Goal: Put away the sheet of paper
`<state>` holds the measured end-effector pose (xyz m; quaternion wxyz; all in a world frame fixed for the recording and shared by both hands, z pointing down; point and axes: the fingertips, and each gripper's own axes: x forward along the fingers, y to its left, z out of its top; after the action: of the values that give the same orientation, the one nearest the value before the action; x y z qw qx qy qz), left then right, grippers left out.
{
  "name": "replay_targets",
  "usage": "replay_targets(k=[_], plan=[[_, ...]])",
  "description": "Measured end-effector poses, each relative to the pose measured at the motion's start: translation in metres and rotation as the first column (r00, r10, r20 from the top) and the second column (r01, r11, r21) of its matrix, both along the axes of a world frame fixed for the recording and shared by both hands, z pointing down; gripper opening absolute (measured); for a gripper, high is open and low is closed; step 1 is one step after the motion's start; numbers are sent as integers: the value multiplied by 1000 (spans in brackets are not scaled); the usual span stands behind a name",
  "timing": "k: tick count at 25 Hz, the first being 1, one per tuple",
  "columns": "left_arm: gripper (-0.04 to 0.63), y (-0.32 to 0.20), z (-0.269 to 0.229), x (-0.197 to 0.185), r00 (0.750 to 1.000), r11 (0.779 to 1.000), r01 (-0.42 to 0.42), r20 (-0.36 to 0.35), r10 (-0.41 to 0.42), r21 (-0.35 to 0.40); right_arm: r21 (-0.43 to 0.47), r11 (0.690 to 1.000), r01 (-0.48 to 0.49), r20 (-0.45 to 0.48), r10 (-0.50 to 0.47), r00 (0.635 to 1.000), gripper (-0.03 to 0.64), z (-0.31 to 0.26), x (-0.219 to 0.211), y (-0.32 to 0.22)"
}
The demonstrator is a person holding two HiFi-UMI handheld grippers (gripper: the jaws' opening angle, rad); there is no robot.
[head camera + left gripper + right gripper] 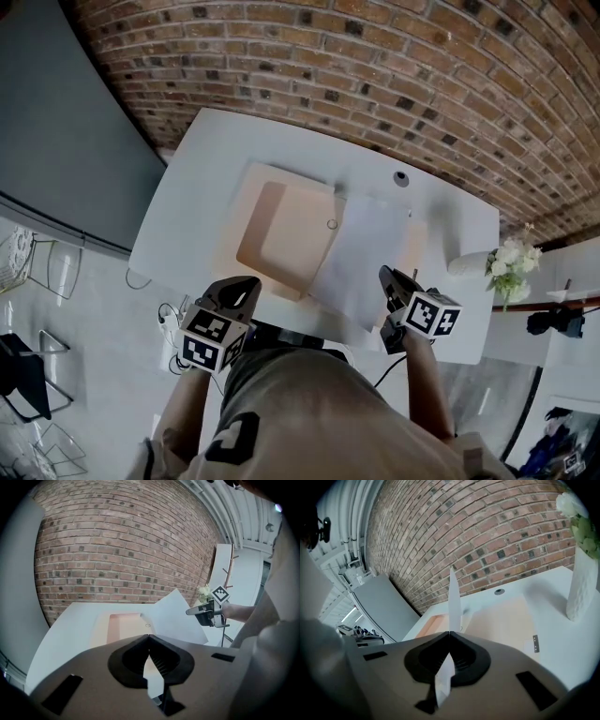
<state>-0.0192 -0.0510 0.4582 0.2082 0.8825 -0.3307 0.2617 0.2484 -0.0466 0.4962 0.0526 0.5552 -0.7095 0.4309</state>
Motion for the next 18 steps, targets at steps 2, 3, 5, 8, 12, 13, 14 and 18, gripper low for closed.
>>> replay_targets(k=[2, 3, 5, 8, 12, 13, 14, 18], plan=[[14, 0, 0, -1, 1000, 1000, 3, 0, -3, -1, -3, 1000, 1, 14, 0, 1000, 23, 2, -1, -2], [14, 0, 1, -2, 1000, 1000, 4, 0, -4, -2, -7, 1000, 1, 19, -1, 1000, 23, 3, -2, -3], [14, 1, 1, -3, 1000, 1000, 6, 0, -6, -5, -17, 1000, 2, 25, -2, 1000, 23, 7, -3, -6], [14, 1, 2, -6, 1000, 1000, 9, 0, -9, -9, -25, 1000, 6, 37, -5, 999, 23, 10, -6, -10], [14, 1, 3, -9, 1000, 1000, 14, 0, -14, -12, -14, 999, 29, 63, -28, 998, 23, 5, -16, -17], [14, 1, 4, -9, 1000, 1000, 15, 0, -15, -12, -11, 999, 36, 72, -35, 997, 23, 4, -19, -18], [14, 1, 4, -10, 1000, 1000, 16, -1, -16, -12, -8, 999, 44, 81, -43, 996, 23, 3, -21, -20], [14, 0, 4, -13, 1000, 1000, 19, -2, -19, -12, 11, 997, 72, 114, -73, 991, 23, -7, -32, -28]])
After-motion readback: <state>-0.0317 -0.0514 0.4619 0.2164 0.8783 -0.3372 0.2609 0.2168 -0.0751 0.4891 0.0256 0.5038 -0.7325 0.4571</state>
